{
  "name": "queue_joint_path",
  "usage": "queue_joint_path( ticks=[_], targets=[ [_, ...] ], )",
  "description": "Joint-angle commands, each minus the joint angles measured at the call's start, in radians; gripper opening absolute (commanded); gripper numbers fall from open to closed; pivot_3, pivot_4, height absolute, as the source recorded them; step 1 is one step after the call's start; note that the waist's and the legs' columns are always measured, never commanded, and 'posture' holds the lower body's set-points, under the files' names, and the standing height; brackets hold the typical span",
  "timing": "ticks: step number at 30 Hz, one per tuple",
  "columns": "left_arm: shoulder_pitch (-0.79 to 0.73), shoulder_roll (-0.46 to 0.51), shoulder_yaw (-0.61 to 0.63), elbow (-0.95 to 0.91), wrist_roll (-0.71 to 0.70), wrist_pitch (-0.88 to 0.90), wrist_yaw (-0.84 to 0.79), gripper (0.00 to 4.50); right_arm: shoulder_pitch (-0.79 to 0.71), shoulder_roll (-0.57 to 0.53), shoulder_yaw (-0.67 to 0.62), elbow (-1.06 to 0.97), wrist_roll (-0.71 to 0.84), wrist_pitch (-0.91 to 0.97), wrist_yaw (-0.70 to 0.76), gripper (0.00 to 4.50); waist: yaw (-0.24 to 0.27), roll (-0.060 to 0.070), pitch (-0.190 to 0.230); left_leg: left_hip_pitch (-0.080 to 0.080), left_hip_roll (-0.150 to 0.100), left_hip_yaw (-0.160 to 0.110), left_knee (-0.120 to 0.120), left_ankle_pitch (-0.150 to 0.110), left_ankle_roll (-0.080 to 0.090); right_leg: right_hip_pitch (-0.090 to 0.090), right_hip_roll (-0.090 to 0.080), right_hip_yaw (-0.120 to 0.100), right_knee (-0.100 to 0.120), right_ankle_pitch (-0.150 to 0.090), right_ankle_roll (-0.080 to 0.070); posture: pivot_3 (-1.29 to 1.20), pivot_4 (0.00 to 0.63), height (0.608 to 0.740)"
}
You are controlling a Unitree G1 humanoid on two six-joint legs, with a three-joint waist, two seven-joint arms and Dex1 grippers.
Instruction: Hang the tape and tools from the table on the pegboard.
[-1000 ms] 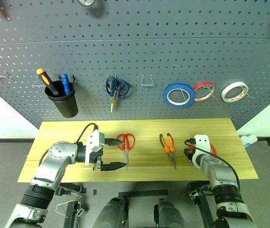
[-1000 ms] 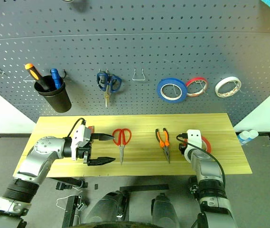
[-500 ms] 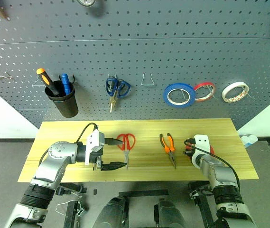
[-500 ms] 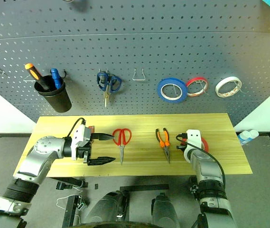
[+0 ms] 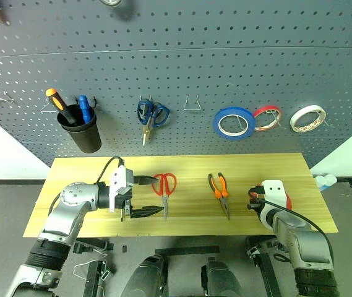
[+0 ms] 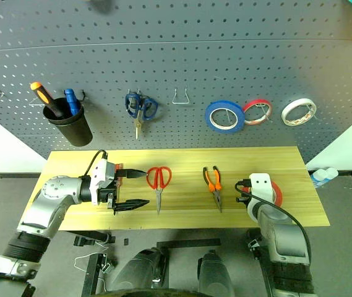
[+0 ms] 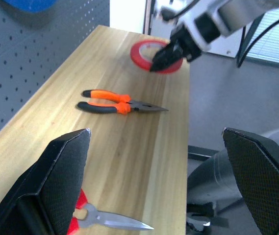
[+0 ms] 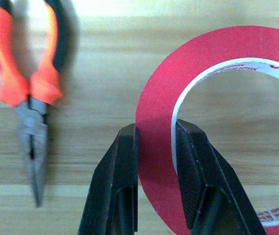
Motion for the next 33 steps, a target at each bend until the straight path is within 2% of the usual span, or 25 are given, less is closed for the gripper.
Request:
queue_joint_path(
  ticks=[1,5,11,16,20,26,33],
  targets=[
    [0.01,-0.014,0.029,-0.032,-0.036,-0.027,0.007,4.5,0.051,-0.022,-0.027,-0.11,0.012,0.019,0.011,0.71,0.0,0.0,0.0,0.0,0.0,0.0,0.0,0.0,0.0,0.0,0.0,0.0,0.0,0.0,0.0,0.09,0.13,0.74],
    [0.018,-0.019,0.029,-0.037,-0.042,-0.035,0.008,4.5,0.121,-0.018,-0.054,-0.203,0.025,-0.034,0.023,0.71,0.0,0.0,0.0,0.0,0.0,0.0,0.0,0.0,0.0,0.0,0.0,0.0,0.0,0.0,0.0,0.08,0.124,0.74],
    [0.005,-0.025,0.03,-0.011,-0.042,-0.051,0.006,4.5,0.31,0.022,-0.049,-0.416,0.067,-0.184,0.079,0.71,-0.002,0.001,-0.001,0.0,0.0,0.0,0.001,0.0,0.0,0.0,0.0,0.0,0.001,0.0,0.0,0.07,0.114,0.74],
    [-0.01,-0.04,0.034,0.004,-0.057,-0.058,-0.001,4.5,0.366,0.067,-0.067,-0.507,0.093,-0.273,0.074,0.71,-0.002,0.001,-0.002,0.0,0.0,0.0,0.002,0.0,-0.001,0.001,0.0,0.0,0.002,0.0,0.001,0.05,0.11,0.74],
    [-0.009,-0.063,0.049,-0.02,-0.098,-0.044,-0.002,4.5,0.355,0.077,-0.066,-0.513,0.063,-0.378,0.056,0.71,-0.002,0.001,-0.003,0.001,0.0,0.0,0.003,0.001,-0.001,0.001,0.0,0.0,0.003,0.001,0.001,0.05,0.107,0.74],
    [-0.002,-0.094,0.079,-0.056,-0.141,-0.038,0.033,4.5,0.266,0.114,-0.139,-0.443,0.056,-0.53,-0.009,0.71,-0.002,0.001,-0.004,0.001,0.0,0.0,0.003,0.004,-0.007,0.001,0.0,0.0,0.004,0.001,0.001,0.06,0.107,0.74],
    [0.005,-0.104,0.076,-0.064,-0.138,-0.047,0.048,4.5,0.141,0.087,-0.145,-0.328,0.016,-0.717,-0.009,0.71,-0.004,0.001,-0.004,0.002,0.0,0.001,0.003,0.006,-0.009,0.0,0.001,0.0,0.006,0.001,0.001,0.06,0.106,0.74]
  ],
)
